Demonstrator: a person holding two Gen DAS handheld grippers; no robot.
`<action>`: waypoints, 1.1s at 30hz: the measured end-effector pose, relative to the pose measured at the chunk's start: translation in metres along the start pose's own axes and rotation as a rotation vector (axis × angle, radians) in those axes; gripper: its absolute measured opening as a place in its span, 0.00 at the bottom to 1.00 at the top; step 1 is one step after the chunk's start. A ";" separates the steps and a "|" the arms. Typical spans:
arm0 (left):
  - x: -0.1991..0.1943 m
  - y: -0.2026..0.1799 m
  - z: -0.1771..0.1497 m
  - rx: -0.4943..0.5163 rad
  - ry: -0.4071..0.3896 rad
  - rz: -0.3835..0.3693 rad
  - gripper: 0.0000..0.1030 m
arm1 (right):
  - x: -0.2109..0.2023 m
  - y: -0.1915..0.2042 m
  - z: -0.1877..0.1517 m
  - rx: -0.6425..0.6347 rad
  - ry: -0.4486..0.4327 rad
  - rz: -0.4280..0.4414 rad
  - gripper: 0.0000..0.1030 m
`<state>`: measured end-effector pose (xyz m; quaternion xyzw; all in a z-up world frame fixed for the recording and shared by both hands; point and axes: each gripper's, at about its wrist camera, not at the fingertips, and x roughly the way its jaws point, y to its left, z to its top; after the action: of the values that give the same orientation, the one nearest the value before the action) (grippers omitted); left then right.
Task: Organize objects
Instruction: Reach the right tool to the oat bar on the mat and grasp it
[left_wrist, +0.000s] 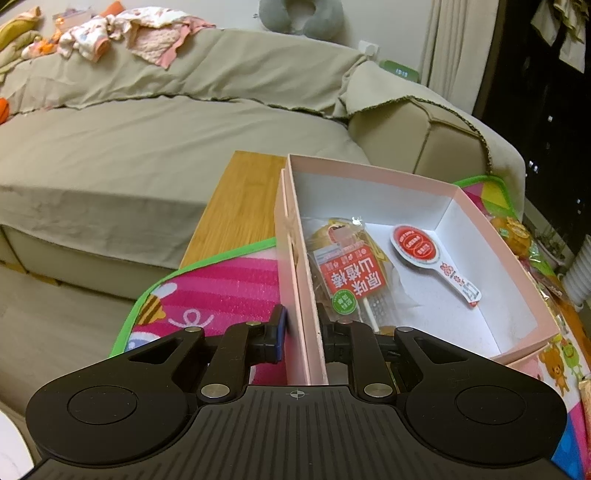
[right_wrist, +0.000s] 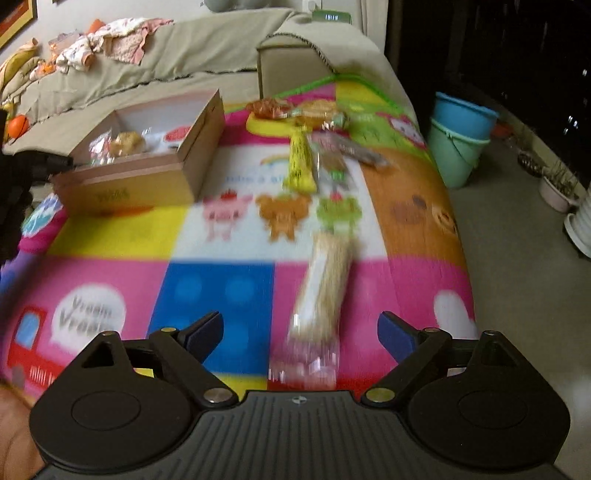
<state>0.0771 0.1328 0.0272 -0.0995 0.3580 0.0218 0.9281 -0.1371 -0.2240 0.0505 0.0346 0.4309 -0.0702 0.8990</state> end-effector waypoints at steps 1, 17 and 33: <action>0.000 0.000 0.000 -0.003 -0.001 0.000 0.17 | -0.003 0.001 -0.005 -0.006 -0.005 -0.002 0.88; -0.002 -0.001 0.000 0.002 0.004 0.006 0.18 | 0.043 -0.006 0.008 0.085 -0.016 -0.047 0.73; -0.001 -0.003 0.000 0.005 0.001 0.012 0.18 | 0.044 0.011 0.020 0.003 -0.033 0.019 0.28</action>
<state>0.0766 0.1300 0.0281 -0.0948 0.3593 0.0264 0.9280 -0.0928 -0.2197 0.0292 0.0392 0.4155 -0.0629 0.9066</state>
